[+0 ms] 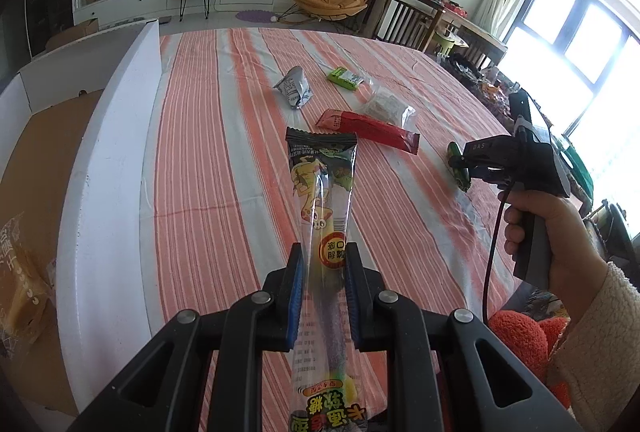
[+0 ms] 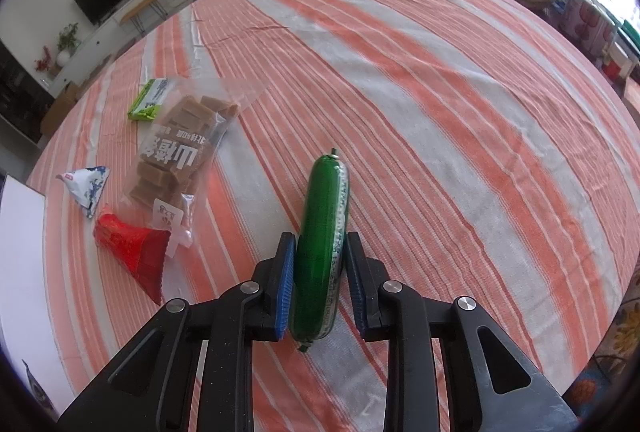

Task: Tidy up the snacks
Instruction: 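Carry the jelly stick and green sausage into the white box and release both, then bring both open grippers back over the remaining snacks, then lower the left gripper over the silver-white pouch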

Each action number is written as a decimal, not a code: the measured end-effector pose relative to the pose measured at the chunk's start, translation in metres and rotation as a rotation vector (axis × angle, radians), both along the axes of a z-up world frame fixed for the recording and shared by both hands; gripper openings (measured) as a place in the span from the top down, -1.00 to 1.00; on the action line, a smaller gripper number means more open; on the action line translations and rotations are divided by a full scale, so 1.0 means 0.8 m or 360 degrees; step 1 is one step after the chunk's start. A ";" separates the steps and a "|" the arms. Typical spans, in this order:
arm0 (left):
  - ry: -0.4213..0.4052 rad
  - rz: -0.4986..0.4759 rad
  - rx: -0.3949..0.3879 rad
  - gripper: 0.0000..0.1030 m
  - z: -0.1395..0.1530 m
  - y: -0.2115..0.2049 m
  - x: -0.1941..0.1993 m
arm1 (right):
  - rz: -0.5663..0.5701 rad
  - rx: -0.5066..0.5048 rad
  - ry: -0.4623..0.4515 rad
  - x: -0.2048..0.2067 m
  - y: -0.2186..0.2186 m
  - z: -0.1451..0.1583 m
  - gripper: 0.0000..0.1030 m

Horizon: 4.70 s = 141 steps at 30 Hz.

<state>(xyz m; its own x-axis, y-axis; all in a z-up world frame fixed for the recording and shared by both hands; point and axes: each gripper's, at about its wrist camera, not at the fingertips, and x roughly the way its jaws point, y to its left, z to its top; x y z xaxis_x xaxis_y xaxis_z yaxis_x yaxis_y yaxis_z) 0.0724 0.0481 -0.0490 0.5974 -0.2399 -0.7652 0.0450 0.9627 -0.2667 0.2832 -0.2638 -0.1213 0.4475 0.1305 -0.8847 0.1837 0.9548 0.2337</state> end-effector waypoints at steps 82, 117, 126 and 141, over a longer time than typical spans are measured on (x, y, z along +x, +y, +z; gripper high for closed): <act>0.0043 0.0019 0.0427 -1.00 -0.113 -0.089 0.133 | 0.0291 -0.0364 -0.0145 -0.108 -0.035 -0.010 -0.85; 0.0124 0.0182 0.0167 -0.99 -0.063 -0.039 0.192 | 0.0362 -0.0369 -0.0364 -0.128 -0.041 -0.016 -0.88; 0.0237 0.0293 0.0250 -0.69 -0.081 -0.015 0.338 | 0.0373 -0.0368 -0.0368 -0.128 -0.042 -0.016 -0.88; -0.0018 0.0170 0.0450 0.11 -0.098 -0.013 0.319 | 0.0423 -0.0364 -0.0430 -0.117 -0.041 -0.018 -0.91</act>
<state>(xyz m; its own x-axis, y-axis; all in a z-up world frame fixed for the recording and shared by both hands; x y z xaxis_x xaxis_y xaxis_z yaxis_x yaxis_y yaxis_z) 0.3280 0.0376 -0.1273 0.6169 0.0466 -0.7857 -0.0592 0.9982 0.0127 0.1894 -0.2964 -0.1355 0.6439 0.0864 -0.7602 -0.1138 0.9934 0.0165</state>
